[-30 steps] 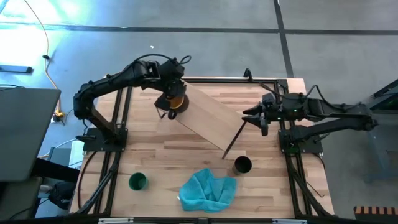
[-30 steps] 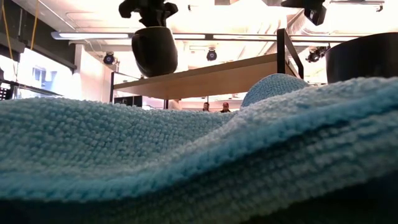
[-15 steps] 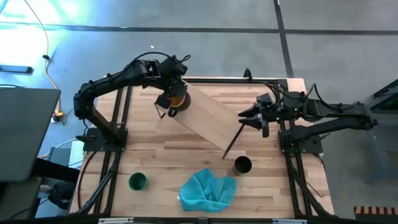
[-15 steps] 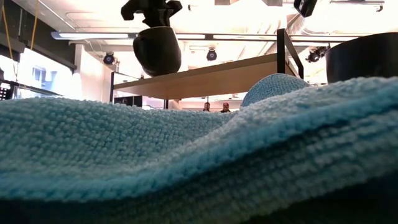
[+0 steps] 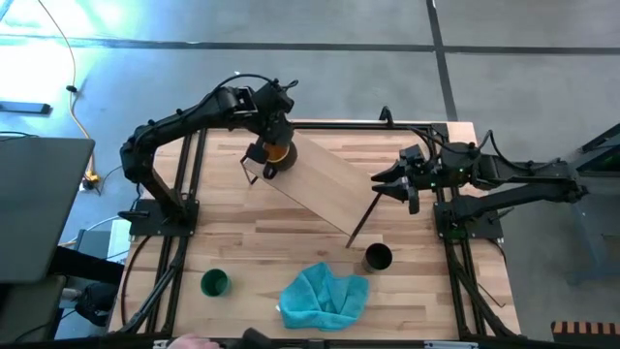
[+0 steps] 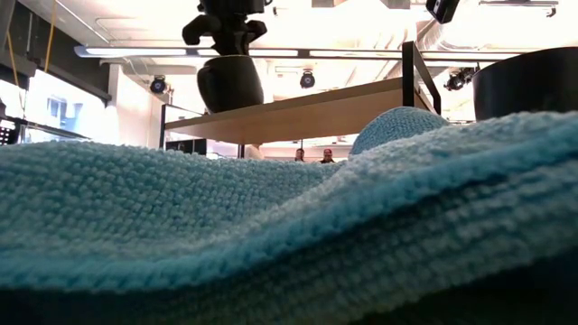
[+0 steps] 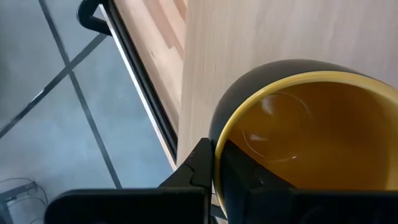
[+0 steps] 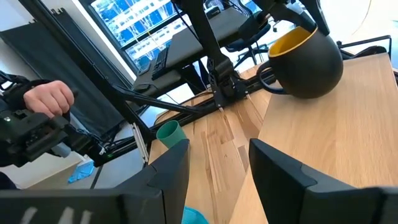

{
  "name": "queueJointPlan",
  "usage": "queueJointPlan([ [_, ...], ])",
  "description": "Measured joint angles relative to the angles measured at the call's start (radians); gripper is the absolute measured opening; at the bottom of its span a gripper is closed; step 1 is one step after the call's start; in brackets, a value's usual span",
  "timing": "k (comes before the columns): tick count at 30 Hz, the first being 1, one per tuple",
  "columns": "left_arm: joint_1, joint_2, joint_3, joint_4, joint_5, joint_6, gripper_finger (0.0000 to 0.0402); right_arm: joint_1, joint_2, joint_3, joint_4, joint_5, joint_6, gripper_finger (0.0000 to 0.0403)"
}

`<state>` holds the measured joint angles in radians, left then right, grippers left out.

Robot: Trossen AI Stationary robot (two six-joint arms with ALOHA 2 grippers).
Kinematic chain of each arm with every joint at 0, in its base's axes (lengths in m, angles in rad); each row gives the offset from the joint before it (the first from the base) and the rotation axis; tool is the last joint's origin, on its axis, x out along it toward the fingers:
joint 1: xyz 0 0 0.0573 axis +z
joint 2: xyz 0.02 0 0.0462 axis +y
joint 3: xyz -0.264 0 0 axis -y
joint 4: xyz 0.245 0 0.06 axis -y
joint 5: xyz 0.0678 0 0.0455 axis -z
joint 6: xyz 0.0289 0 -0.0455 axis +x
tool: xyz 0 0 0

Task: Stack small to large cups/mugs on shelf
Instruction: Put the black mug on the shelf

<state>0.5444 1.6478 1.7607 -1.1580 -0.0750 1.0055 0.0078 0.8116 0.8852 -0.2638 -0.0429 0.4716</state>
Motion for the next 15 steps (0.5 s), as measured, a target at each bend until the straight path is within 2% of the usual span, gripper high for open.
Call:
queueJointPlan([
  [15, 0.005, 0.014, 0.002, 0.005, -0.013, -0.001, 0.0000, 0.000, 0.000, 0.000, -0.001, 0.000, -0.043, 0.0158],
])
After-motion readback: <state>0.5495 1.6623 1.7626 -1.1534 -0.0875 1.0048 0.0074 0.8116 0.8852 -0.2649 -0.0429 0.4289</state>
